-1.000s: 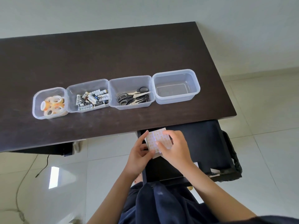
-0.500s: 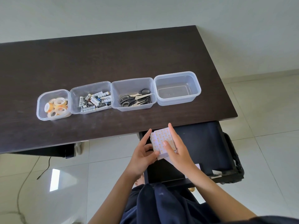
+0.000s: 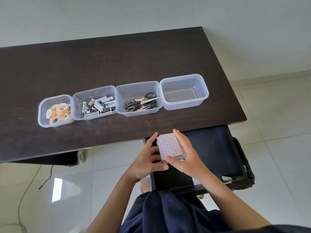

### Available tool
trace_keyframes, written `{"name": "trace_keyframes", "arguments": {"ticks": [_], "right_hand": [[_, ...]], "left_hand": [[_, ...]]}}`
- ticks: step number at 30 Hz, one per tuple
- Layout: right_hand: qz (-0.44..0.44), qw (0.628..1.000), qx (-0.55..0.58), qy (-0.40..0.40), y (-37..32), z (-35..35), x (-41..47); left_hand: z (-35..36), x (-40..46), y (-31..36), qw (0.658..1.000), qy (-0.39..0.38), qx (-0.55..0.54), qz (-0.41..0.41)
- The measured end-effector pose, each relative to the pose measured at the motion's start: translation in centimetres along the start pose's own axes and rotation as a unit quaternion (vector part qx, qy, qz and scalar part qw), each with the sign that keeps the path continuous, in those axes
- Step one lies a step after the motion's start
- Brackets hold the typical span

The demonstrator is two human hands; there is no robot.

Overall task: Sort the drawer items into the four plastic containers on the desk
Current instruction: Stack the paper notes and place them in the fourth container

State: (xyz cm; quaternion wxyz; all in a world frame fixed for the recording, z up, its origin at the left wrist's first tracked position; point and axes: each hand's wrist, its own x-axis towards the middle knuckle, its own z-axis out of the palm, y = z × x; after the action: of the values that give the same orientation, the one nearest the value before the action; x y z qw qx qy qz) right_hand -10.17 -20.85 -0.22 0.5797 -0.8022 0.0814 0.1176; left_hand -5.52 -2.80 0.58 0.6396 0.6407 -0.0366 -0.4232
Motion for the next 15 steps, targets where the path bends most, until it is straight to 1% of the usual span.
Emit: {"name": "trace_keyframes", "arguments": {"ticks": [3, 9, 15], "right_hand": [[-0.009, 1.0, -0.007, -0.01, -0.3, -0.5, 0.0], [-0.022, 0.999, -0.04, -0.027, -0.6, -1.6, 0.1], [-0.026, 0.998, -0.063, -0.015, -0.4, -1.6, 0.5]], "left_hand": [[-0.4, 0.1, 0.6, 0.999, -0.012, 0.03, -0.006], [-1.0, 0.2, 0.6, 0.999, 0.0, 0.043, -0.002], [-1.2, 0.2, 0.7, 0.998, 0.011, 0.069, 0.003]]}}
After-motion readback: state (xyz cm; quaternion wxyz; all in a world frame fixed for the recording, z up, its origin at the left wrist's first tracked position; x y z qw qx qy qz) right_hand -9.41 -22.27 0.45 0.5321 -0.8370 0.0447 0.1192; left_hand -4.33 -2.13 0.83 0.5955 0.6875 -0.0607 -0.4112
